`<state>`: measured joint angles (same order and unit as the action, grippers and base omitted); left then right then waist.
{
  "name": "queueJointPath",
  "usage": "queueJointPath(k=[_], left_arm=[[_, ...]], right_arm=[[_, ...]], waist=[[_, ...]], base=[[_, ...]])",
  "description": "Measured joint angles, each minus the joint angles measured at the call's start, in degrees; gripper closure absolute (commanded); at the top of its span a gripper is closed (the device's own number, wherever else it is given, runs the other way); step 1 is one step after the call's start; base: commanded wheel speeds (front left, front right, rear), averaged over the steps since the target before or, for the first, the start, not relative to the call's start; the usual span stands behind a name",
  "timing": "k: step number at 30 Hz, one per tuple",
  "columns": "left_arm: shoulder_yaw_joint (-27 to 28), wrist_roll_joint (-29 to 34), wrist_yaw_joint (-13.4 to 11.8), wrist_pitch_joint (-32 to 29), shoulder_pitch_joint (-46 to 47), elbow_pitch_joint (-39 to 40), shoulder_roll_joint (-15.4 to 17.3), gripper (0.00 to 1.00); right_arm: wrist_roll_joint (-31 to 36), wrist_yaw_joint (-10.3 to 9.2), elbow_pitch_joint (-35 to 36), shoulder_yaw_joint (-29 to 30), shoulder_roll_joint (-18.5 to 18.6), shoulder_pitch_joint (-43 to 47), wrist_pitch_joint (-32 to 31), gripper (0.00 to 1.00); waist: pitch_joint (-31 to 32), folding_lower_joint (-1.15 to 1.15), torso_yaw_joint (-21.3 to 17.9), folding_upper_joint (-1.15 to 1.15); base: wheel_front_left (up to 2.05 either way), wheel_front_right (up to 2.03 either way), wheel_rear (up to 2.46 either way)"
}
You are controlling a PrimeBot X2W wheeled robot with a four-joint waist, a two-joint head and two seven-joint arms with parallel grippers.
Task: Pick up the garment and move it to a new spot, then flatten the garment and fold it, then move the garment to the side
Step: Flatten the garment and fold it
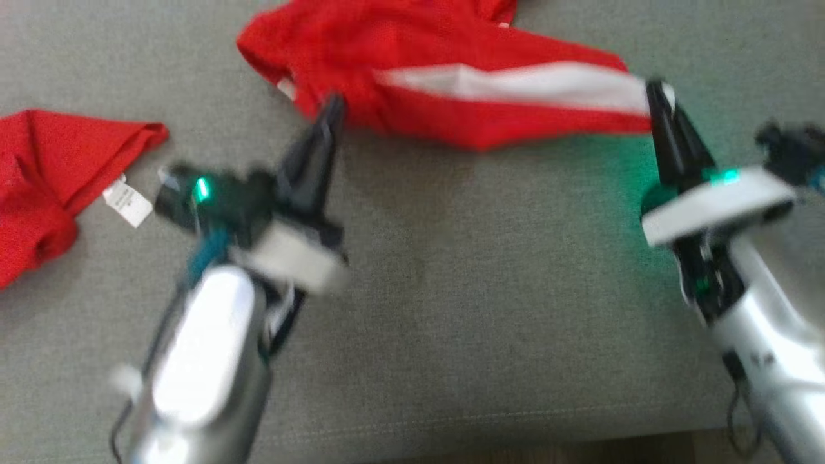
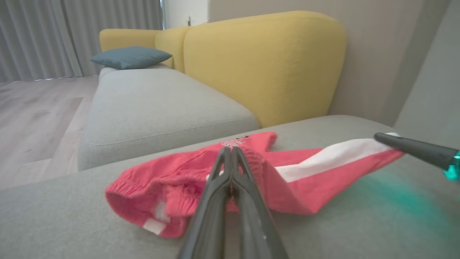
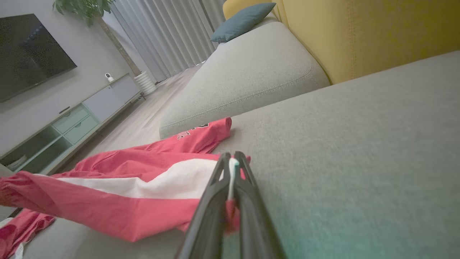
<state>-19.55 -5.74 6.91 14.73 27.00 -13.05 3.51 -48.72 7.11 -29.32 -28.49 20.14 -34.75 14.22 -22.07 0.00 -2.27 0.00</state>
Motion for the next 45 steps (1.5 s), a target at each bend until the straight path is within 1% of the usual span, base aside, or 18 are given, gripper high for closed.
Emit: queueJointPath(k=[6, 10, 14, 18, 21, 24, 27, 29, 33, 34, 38, 45], left_arm=[[-2.48, 1.83, 0.15, 0.00, -13.49, 9.80, 2.48, 1.00], [-5.04, 2.67, 0.19, -0.01, -19.52, 14.30, 4.13, 1.00], [-6.27, 2.82, 0.21, -0.01, -24.16, 18.02, 5.79, 1.00], [-6.64, 3.15, 0.15, -0.01, -28.16, 21.21, 6.83, 1.00], [-6.67, 3.15, 0.08, -0.01, -29.32, 22.65, 6.81, 1.00], [-7.27, 3.14, 0.08, -0.01, -29.20, 23.57, 6.61, 1.00], [-7.37, 3.11, 0.08, -0.01, -28.98, 23.36, 5.93, 1.00], [-7.25, 3.04, 0.09, -0.01, -28.03, 22.57, 5.22, 1.00], [-6.00, 1.56, 0.14, -0.01, -22.64, 20.12, 3.38, 1.00], [-6.00, 1.56, 0.14, -0.01, -22.64, 20.12, 3.38, 1.00], [-5.14, 0.05, 0.15, -0.01, -17.23, 16.91, 2.31, 1.00], [-3.91, -2.86, 0.22, -0.01, -11.12, 11.36, 0.19, 1.00]], right_arm=[[4.39, 0.00, 8.06, 7.44, 0.88, 13.40, 0.14, 1.00], [7.32, 0.00, 13.07, 12.96, 0.52, 22.07, 0.14, 1.00], [10.32, 0.00, 18.80, 19.63, -0.90, 30.15, -1.36, 1.00], [14.19, 0.00, 25.90, 25.50, -3.34, 37.29, -4.89, 1.00], [16.27, 0.00, 30.81, 28.63, -5.28, 40.33, -7.91, 1.00], [18.30, 0.00, 34.53, 30.90, -6.26, 41.18, -10.66, 1.00], [19.60, 0.00, 37.00, 31.26, -6.50, 40.78, -13.32, 1.00], [20.17, 0.00, 37.16, 31.20, -6.33, 39.17, -15.00, 1.00], [20.72, 0.00, 35.23, 29.77, -3.30, 30.41, -18.06, 1.00], [20.72, 0.00, 35.23, 29.77, -3.30, 30.41, -18.06, 1.00], [20.19, 0.00, 29.69, 26.58, 0.11, 18.73, -20.42, 1.00], [18.93, 0.00, 14.43, 17.37, 4.25, 0.58, -21.43, 1.00]], waist=[[3.59, 0.00, 0.03, 0.00], [5.96, 0.00, 0.60, 0.00], [8.07, 0.00, 1.52, 0.00], [9.26, 0.00, 2.52, 0.00], [9.51, 0.00, 2.96, 0.00], [9.48, 0.00, 3.36, 0.00], [9.03, 0.00, 3.62, 0.00], [8.43, 0.00, 3.86, 0.00], [6.78, 0.00, 4.82, 0.00], [6.78, 0.00, 4.82, 0.00], [4.53, 0.00, 6.34, 0.00], [0.00, 0.00, 10.07, 0.00]], base=[[0.00, 0.00, 0.00], [0.00, 0.00, 0.00], [0.00, 0.00, 0.00], [0.00, 0.00, 0.00], [0.00, 0.00, 0.00], [0.00, 0.00, 0.00], [0.00, 0.00, 0.00], [0.00, 0.00, 0.00], [0.00, 0.00, 0.00], [0.00, 0.00, 0.00], [0.00, 0.00, 0.00], [0.00, 0.00, 0.00]])
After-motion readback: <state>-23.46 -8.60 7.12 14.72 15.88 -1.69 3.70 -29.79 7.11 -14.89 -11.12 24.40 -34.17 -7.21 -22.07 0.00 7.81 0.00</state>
